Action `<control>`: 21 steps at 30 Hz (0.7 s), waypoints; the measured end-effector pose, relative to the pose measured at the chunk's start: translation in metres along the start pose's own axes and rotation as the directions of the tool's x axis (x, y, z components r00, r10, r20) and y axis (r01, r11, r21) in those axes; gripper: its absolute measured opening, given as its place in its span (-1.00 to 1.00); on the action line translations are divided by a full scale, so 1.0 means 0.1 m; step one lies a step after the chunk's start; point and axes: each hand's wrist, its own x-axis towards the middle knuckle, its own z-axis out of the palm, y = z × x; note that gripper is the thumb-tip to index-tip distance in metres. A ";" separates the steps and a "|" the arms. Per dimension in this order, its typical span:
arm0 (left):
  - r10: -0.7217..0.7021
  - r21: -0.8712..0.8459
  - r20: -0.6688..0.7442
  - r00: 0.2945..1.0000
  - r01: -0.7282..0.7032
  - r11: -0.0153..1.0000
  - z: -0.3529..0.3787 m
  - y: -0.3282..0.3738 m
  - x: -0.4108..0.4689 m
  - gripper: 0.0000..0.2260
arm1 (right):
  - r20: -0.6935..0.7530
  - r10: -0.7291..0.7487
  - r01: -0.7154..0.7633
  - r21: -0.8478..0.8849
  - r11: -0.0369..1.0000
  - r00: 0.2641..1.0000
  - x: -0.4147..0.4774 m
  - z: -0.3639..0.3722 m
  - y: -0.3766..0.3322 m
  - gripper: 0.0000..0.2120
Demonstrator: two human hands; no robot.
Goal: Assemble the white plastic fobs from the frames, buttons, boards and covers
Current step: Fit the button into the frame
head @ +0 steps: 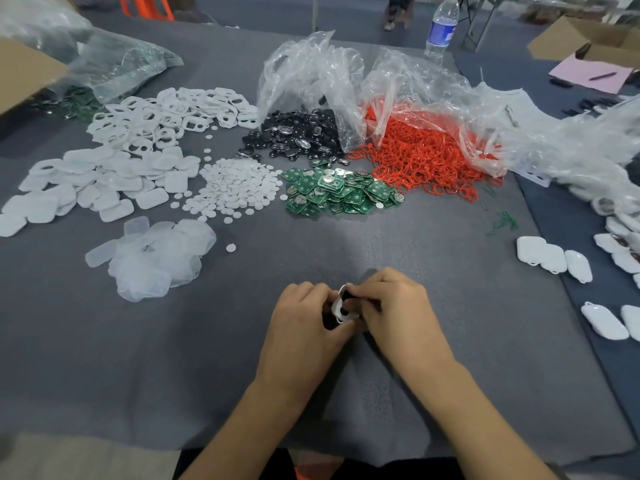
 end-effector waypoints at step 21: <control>0.003 -0.130 0.126 0.992 0.014 0.991 -0.03 -0.04 0.03 -0.69 | 0.459 0.368 -0.541 0.332 0.773 0.808 0.36 -0.24 0.10 -0.85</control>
